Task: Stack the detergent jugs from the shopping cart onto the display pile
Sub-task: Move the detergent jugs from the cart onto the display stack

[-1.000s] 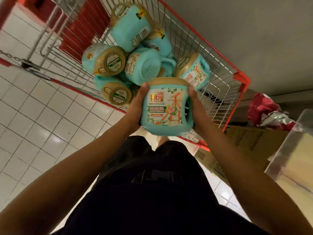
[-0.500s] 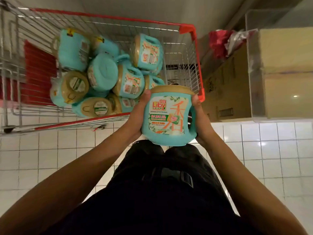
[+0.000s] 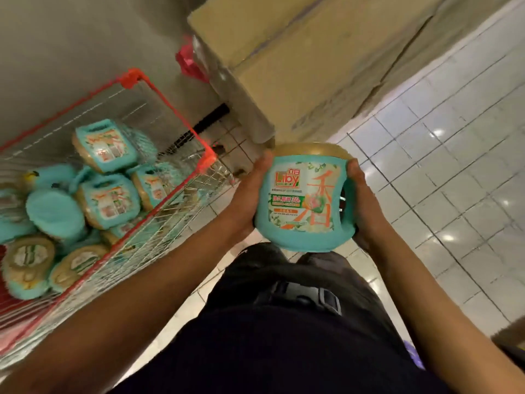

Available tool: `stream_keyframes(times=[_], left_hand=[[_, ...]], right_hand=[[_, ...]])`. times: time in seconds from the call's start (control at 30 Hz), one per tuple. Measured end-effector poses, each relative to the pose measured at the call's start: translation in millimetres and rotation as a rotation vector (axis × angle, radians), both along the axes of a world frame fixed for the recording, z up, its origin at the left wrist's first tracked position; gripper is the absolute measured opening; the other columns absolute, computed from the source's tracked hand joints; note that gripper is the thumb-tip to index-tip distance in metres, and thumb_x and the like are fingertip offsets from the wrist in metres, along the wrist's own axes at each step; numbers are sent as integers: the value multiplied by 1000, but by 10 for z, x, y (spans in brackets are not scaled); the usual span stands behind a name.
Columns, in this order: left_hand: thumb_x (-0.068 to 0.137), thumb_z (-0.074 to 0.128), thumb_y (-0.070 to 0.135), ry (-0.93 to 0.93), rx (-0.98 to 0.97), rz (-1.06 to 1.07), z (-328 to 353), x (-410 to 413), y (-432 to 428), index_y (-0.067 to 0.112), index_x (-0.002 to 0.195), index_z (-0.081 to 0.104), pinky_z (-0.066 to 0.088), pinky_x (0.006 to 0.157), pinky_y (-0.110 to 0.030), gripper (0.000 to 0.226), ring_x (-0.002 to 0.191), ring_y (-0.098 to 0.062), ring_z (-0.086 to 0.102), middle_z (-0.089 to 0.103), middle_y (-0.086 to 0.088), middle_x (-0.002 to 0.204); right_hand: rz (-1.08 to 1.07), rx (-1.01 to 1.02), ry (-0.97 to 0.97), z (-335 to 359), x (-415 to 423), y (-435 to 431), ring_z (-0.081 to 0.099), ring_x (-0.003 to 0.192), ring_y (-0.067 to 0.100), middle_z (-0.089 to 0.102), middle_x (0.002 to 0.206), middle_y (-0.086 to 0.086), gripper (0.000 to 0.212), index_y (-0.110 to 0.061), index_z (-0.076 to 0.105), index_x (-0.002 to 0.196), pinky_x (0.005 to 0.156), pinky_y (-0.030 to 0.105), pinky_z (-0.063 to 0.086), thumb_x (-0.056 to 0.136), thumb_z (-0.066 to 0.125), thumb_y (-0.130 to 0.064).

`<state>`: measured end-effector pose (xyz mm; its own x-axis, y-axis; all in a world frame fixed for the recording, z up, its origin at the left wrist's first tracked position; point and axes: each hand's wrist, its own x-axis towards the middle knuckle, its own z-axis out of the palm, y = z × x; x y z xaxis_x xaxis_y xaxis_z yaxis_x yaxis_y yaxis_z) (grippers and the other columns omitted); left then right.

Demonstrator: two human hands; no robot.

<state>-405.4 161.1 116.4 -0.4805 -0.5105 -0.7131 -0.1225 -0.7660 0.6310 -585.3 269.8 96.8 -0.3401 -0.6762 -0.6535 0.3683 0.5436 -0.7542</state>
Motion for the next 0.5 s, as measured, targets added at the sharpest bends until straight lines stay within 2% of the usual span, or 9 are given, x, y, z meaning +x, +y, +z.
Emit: stream_keyframes(times=[0.1,0.17,0.23,0.33,0.43,0.5], left_hand=[[93,49,72,-18,2,-55,-32,-745,195,9,142,63,52,107,-63,81,125,-43,67,70,-23,135],[102,39,67,-26,-23,-84,-49,-1160,266,14,133,70,58,101,-56,69,121,-39,70,73,-19,130],[106,33,65,-10,-40,-123,-22,-1575,315,18,128,73,61,94,-49,65,118,-35,72,75,-16,127],[107,30,65,21,-65,-172,8,-2134,287,15,133,69,63,87,-45,68,116,-34,73,75,-16,128],[106,33,66,28,-117,-235,45,-2676,134,14,138,67,60,97,-50,69,121,-35,71,73,-17,131],[103,36,69,39,-152,-270,51,-3026,-27,14,143,64,57,104,-55,73,125,-36,69,71,-17,135]], right_hand=[[-47,5,14,26,-685,279,76,108,24,78,114,-3,61,-34,74,118,89,40,65,94,38,-78],[-66,3,8,41,-1083,402,76,105,22,78,110,-4,57,-36,76,110,93,45,62,96,38,-76],[-83,-3,19,56,-1472,501,75,108,28,77,110,2,64,-28,75,115,99,54,58,97,36,-76],[-110,-17,36,58,-1984,540,67,116,43,72,119,16,79,-13,70,125,104,64,51,97,34,-77],[-144,-43,28,73,-2470,476,67,118,45,72,119,17,80,-11,70,125,106,69,49,98,32,-77],[-158,-70,45,81,-2784,358,72,110,34,75,112,8,79,-13,69,123,105,69,49,98,32,-77]])
